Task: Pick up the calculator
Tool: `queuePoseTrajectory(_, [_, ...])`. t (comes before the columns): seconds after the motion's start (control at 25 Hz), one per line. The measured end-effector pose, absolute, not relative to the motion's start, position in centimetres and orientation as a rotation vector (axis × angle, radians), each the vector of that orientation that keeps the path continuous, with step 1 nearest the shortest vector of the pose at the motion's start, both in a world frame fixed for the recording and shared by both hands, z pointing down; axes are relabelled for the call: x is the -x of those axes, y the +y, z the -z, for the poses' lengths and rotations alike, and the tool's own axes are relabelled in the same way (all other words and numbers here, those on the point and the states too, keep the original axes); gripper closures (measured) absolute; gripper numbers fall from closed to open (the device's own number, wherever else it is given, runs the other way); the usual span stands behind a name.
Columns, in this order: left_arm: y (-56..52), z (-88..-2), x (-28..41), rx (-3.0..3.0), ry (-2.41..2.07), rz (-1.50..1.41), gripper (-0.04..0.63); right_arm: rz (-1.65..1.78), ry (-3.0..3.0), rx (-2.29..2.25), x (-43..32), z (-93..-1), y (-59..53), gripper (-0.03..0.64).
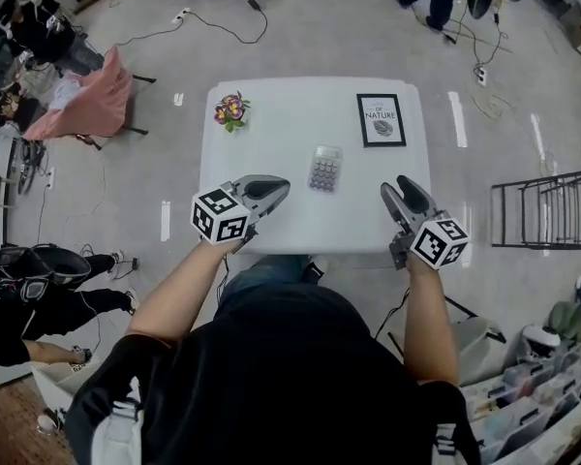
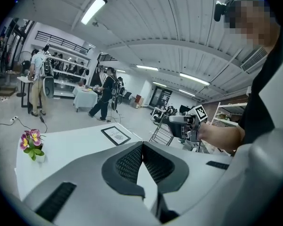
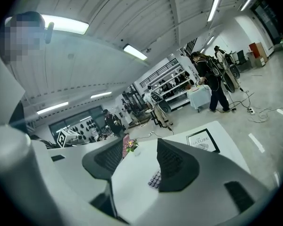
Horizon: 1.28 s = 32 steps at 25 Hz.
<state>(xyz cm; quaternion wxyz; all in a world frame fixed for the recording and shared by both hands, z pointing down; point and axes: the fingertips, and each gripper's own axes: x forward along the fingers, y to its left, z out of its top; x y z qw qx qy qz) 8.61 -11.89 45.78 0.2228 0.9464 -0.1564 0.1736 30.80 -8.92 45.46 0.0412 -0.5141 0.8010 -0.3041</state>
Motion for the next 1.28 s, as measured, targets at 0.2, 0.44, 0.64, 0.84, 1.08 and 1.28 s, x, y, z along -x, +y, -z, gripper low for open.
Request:
queuePoseTrajectory(0.2, [-11.6,-48.4,-8.8,-2.587,-0.429,-0.495,0.575,0.982,2.487,1.558,-30.4,-47.6,-10.2,0.371])
queuePoseTrajectory(0.44, [-13.3,-50.8,-8.9,-2.554,-0.418,-0.495,0.575,1.076,2.516,1.57,-30.6,-51.0,-13.5,0.371])
queuePoseTrajectory(0.64, [-14.8,-52.9,-8.8,-2.516,-0.409,-0.5,0.575,1.142,2.534,1.564,-30.0,-53.6,-16.2,0.371])
queuePoseTrajectory(0.84, [-15.4,-55.4,-9.0,-2.476,-0.375,-0.536,0.575,1.204,2.537,1.557,-29.7,-55.9,-18.5,0.371])
queuePoseTrajectory(1.08, [-17.0,-57.9,-8.8,-2.454,-0.356,-0.536,0.576,1.289,2.54,1.55,-29.7,-59.0,-20.8,0.37])
queuePoseTrajectory(1.28, [-18.0,-60.2,-8.5,-2.421,-0.357,-0.528,0.575,1.357,2.557,1.534,-29.3,-61.5,-22.1,0.37])
